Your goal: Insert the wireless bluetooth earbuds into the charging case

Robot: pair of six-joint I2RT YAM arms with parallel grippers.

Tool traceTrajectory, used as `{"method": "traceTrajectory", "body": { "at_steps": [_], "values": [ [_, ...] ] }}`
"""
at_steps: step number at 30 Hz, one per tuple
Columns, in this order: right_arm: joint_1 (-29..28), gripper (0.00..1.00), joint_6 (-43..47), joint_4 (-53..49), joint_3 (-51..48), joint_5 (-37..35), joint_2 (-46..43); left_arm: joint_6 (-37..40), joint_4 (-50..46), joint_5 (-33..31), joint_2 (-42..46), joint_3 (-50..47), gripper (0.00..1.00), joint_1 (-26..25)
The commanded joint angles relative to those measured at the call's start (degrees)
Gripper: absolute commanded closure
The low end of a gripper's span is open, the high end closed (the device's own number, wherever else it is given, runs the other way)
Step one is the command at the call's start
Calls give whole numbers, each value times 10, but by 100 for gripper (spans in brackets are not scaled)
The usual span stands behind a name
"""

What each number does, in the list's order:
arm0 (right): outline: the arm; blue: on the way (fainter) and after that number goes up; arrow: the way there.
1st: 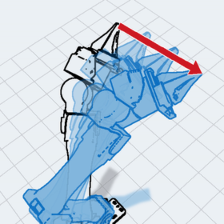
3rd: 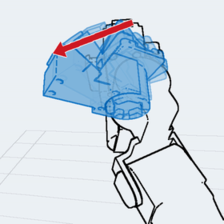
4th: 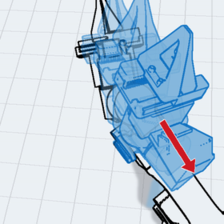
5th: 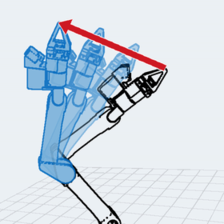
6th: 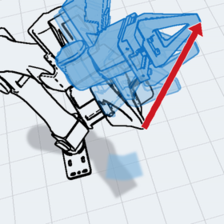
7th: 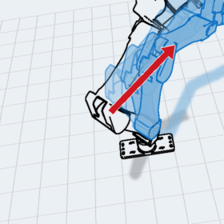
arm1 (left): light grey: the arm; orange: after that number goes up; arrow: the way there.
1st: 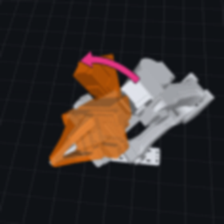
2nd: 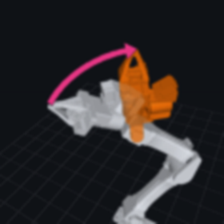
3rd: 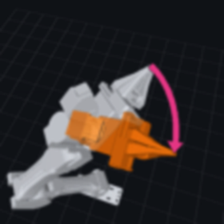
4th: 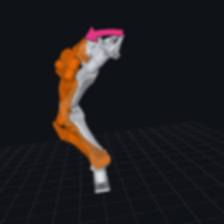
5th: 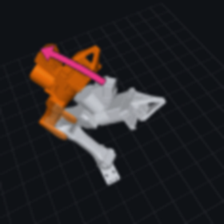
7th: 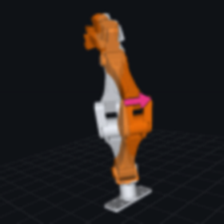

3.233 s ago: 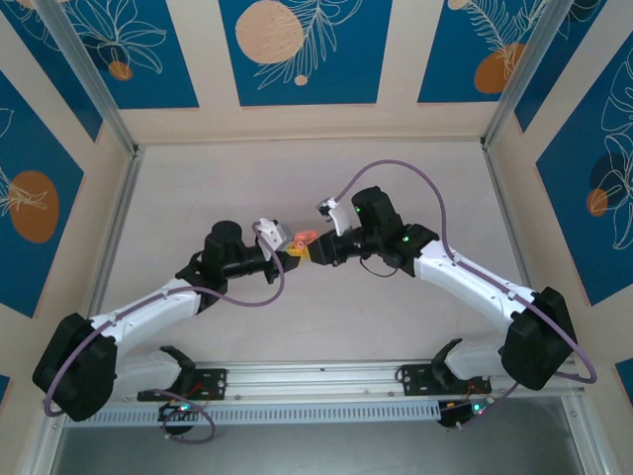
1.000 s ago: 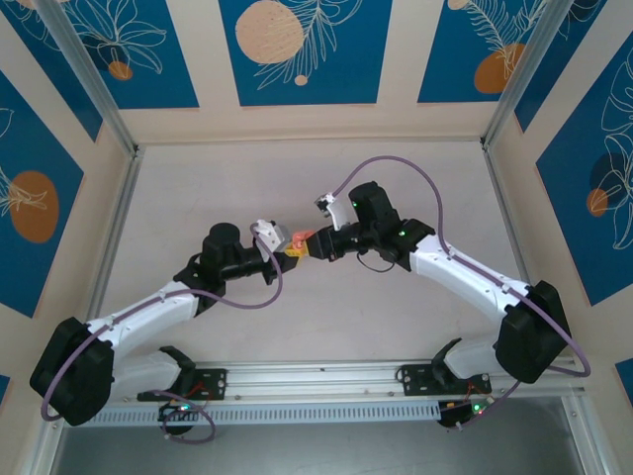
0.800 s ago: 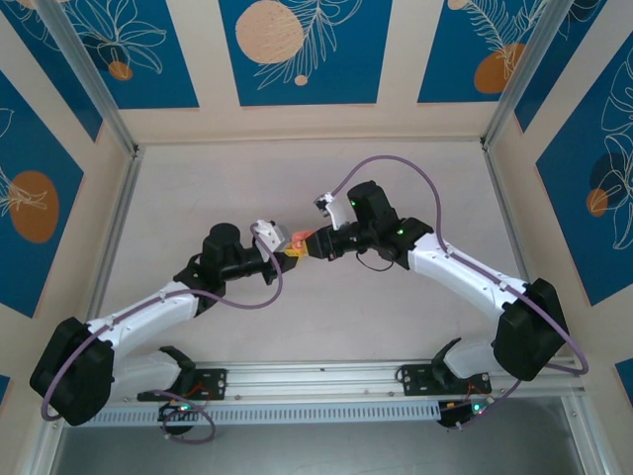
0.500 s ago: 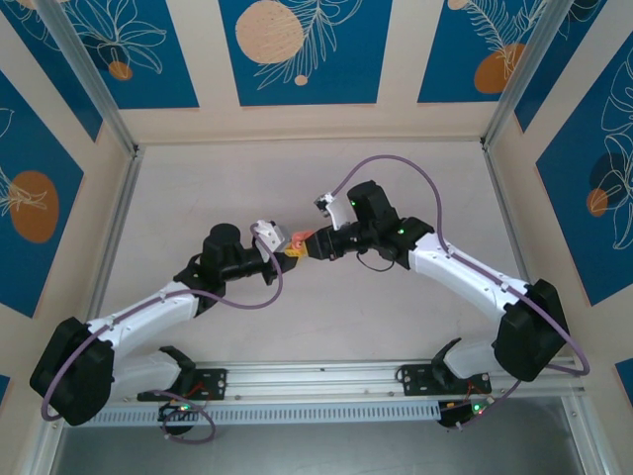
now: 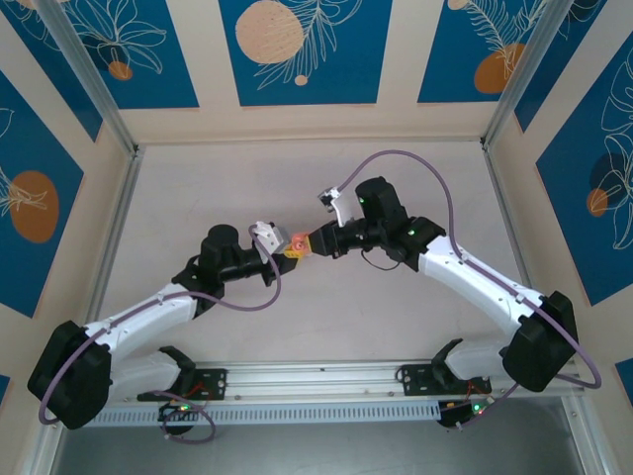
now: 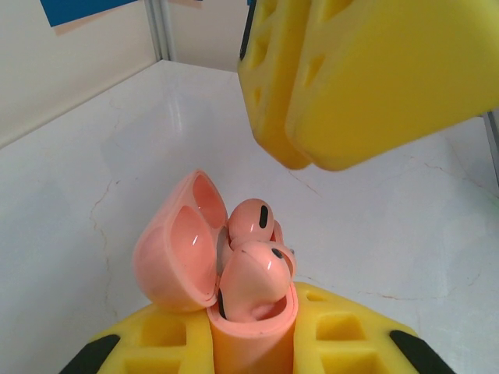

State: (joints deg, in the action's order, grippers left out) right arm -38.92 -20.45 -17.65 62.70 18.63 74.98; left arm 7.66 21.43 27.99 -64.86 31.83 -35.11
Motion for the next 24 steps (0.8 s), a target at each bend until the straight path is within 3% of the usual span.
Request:
{"method": "traceTrajectory", "body": {
  "at_steps": [1,5,24],
  "values": [
    [-8,80,11,-5,22,29,14,2,9,11,14,-7,85,-7],
    [-9,85,13,-5,24,35,27,2,7,10,17,-7,85,-7],
    [3,84,2,-14,24,-5,59,4,0,5,26,-10,85,-7]
  ]
}}
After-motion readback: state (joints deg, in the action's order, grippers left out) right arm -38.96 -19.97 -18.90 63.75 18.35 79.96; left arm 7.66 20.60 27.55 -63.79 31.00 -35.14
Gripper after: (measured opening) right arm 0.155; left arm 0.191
